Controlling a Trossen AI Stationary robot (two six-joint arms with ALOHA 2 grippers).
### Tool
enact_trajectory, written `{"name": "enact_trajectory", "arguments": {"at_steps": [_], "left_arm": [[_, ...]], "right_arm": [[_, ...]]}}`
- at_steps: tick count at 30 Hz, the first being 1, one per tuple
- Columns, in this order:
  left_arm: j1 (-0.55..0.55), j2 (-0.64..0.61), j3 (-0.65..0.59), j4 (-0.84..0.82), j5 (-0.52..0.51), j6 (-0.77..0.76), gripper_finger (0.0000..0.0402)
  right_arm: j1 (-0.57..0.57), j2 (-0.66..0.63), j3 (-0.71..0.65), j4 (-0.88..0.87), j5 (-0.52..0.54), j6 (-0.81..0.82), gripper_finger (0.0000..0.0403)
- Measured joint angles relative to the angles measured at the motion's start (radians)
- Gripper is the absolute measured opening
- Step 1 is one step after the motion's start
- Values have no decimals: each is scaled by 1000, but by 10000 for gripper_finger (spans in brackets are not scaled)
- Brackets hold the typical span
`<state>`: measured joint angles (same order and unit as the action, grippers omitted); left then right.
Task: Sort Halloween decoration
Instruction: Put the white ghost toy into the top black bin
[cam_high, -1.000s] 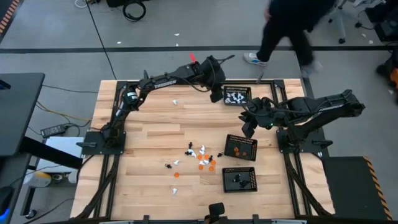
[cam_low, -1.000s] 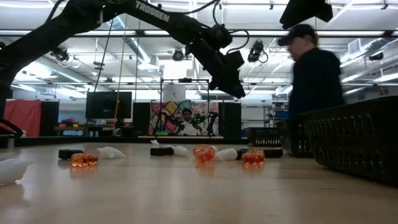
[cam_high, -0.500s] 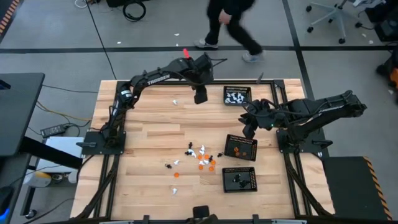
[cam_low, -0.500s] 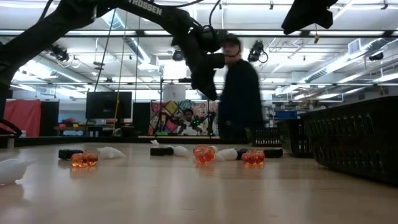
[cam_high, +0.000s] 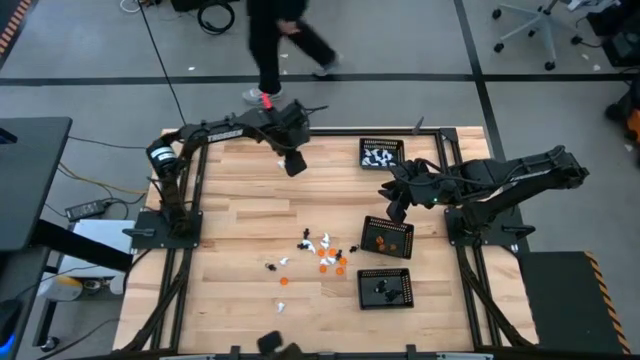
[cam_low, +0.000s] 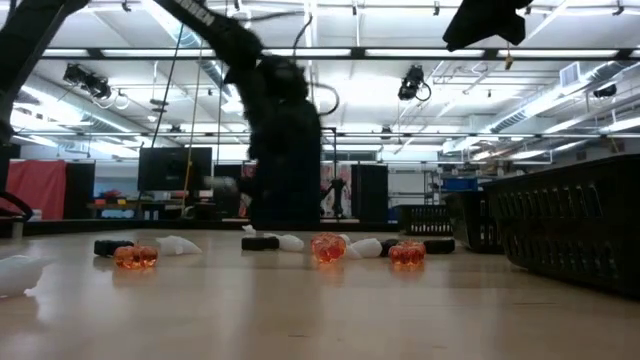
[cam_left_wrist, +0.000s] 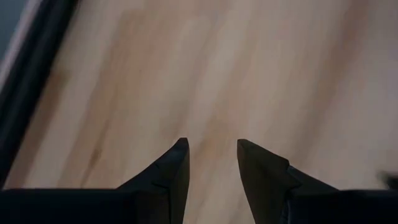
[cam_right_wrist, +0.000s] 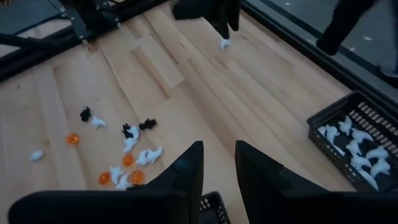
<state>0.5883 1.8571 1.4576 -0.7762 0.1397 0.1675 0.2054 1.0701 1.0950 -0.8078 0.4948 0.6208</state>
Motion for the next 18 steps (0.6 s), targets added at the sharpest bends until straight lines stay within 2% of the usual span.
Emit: {"name": "enact_trajectory", "arguments": {"at_steps": [3,7,11,18], "left_arm": [[48,-17,-109,83,-11,-88,142],[95,-15,-185,141,-37,-133,155],[101,-14,-205,159,-178,-199,183],[92,32,-207,115,-159,-289,218]], "right_arm": [[0,12,0,17,-28,-16,98],[0,25,0,38,-59,-19,98],[0,29,0,51,-78,-16,98],[0,30,0,62,-77,-35,98]]}}
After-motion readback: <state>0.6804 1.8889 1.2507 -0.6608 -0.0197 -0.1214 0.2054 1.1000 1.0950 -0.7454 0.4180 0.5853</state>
